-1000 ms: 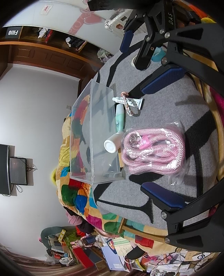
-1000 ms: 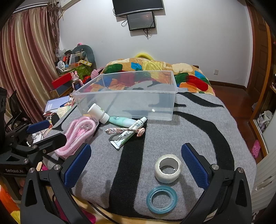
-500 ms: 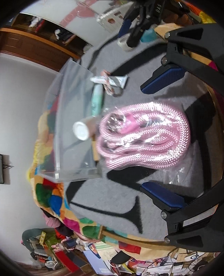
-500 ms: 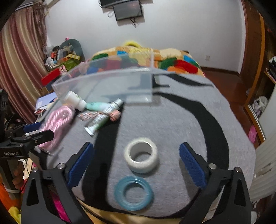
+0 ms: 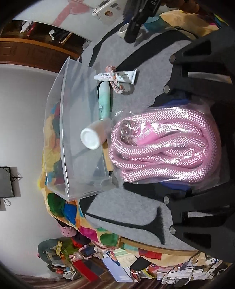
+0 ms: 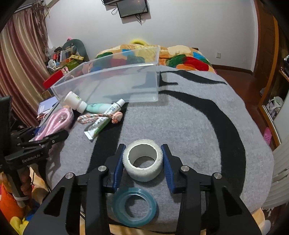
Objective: Organize objects
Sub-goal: 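Carry the bagged pink rope with the left tool while the right carries white tape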
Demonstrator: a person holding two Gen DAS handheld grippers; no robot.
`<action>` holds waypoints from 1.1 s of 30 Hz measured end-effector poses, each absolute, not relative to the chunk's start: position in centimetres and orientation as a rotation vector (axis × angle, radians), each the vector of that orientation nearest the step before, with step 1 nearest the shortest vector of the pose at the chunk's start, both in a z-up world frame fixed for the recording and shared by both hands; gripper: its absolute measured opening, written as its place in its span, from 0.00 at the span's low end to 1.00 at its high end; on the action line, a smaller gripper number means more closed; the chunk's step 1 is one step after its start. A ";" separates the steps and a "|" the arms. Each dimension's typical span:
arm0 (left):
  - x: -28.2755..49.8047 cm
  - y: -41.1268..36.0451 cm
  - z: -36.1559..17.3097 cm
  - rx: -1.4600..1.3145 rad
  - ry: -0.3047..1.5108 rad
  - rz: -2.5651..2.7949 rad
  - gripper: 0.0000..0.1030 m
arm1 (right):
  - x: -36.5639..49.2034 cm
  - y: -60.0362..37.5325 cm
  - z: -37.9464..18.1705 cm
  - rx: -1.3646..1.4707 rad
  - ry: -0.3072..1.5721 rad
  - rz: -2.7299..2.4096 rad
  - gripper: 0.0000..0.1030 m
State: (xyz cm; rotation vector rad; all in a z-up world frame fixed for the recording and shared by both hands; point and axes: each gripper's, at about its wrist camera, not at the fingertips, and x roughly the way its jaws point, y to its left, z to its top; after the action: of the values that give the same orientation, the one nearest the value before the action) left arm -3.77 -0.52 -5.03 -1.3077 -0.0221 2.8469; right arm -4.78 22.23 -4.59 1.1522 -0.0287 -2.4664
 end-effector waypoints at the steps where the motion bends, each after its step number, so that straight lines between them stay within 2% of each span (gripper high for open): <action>1: -3.6 -0.7 -4.9 -1.301 -0.031 2.842 0.58 | -4.7 22.2 -4.4 1.142 -0.029 -2.468 0.35; 6: -2.4 -1.5 -3.1 -1.245 -0.093 2.841 0.54 | -4.4 21.8 -3.1 1.082 -0.013 -2.496 0.35; 16: -2.0 -2.7 2.4 -1.072 -0.129 2.915 0.54 | -6.1 20.8 0.4 0.974 -0.038 -2.487 0.35; 24: -5.8 -3.4 5.0 -1.014 -0.160 2.939 0.54 | -8.1 18.6 3.8 0.872 0.017 -2.503 0.35; 33: -11.1 -3.7 5.4 -1.040 -0.170 2.944 0.54 | -12.3 16.2 5.5 0.868 0.056 -2.512 0.35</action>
State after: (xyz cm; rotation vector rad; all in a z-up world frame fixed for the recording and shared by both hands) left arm -11.11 -3.73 5.36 -1.0402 -0.1705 2.9441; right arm -12.30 16.18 5.52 0.8677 0.0557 -2.5120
